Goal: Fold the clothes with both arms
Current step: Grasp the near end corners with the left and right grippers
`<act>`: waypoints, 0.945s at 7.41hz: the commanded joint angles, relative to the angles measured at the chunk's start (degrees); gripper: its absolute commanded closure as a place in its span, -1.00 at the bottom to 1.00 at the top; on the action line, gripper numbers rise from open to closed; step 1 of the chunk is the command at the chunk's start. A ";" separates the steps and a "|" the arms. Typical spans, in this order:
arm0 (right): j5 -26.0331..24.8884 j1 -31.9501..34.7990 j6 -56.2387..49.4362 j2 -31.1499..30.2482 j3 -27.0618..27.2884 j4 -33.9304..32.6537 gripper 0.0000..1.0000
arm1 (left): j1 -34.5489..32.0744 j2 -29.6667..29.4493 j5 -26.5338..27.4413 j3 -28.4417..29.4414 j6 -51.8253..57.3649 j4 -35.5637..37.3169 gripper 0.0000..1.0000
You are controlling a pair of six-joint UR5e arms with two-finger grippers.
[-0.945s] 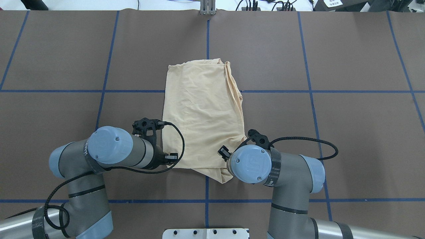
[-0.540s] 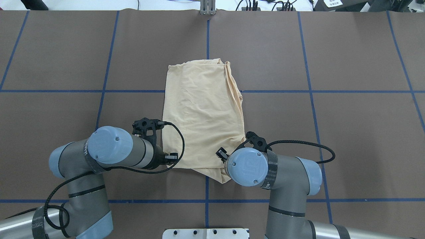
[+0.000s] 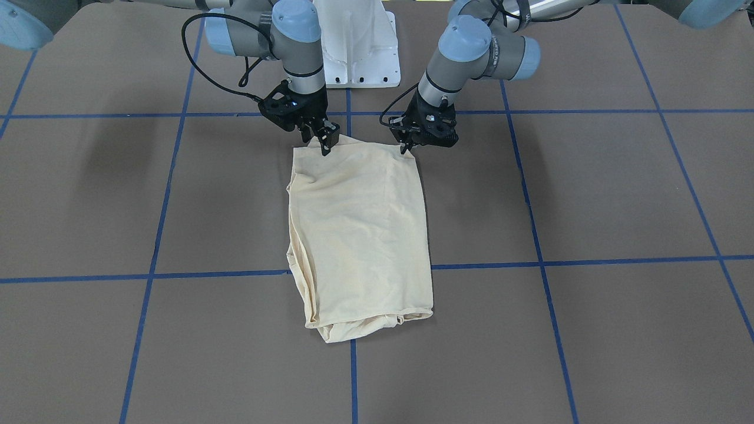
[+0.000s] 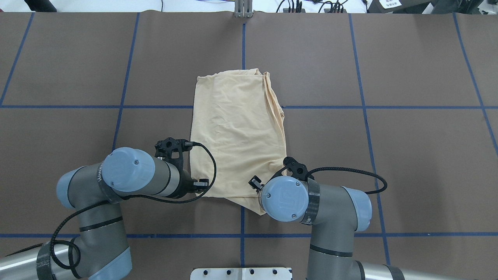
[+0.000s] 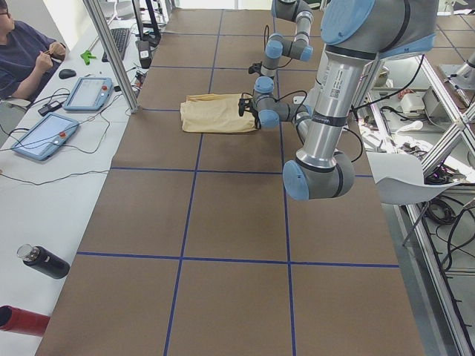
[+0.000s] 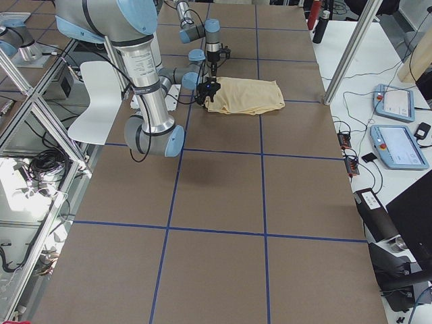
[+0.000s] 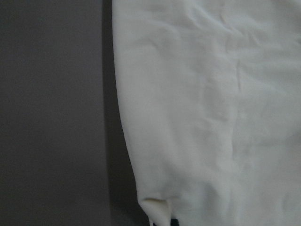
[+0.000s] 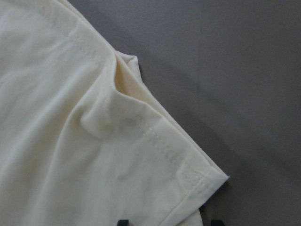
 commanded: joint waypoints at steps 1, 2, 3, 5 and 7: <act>-0.09 -0.25 0.01 0.42 -0.57 -0.01 -0.19 | -0.02 0.12 0.00 -0.42 0.00 0.00 1.00; 0.00 -0.25 0.01 0.42 -0.48 -0.01 0.09 | -0.02 0.12 0.00 -0.42 0.00 0.00 1.00; -0.09 -0.25 0.01 0.50 -0.48 -0.01 0.82 | -0.02 0.12 0.00 -0.42 0.00 0.00 1.00; 0.00 -0.25 0.01 0.50 -0.39 -0.01 1.00 | -0.02 0.12 0.00 -0.42 0.00 0.00 1.00; 0.00 0.01 -0.07 0.42 0.22 -0.01 1.00 | 0.07 0.12 0.00 -0.42 0.00 0.00 1.00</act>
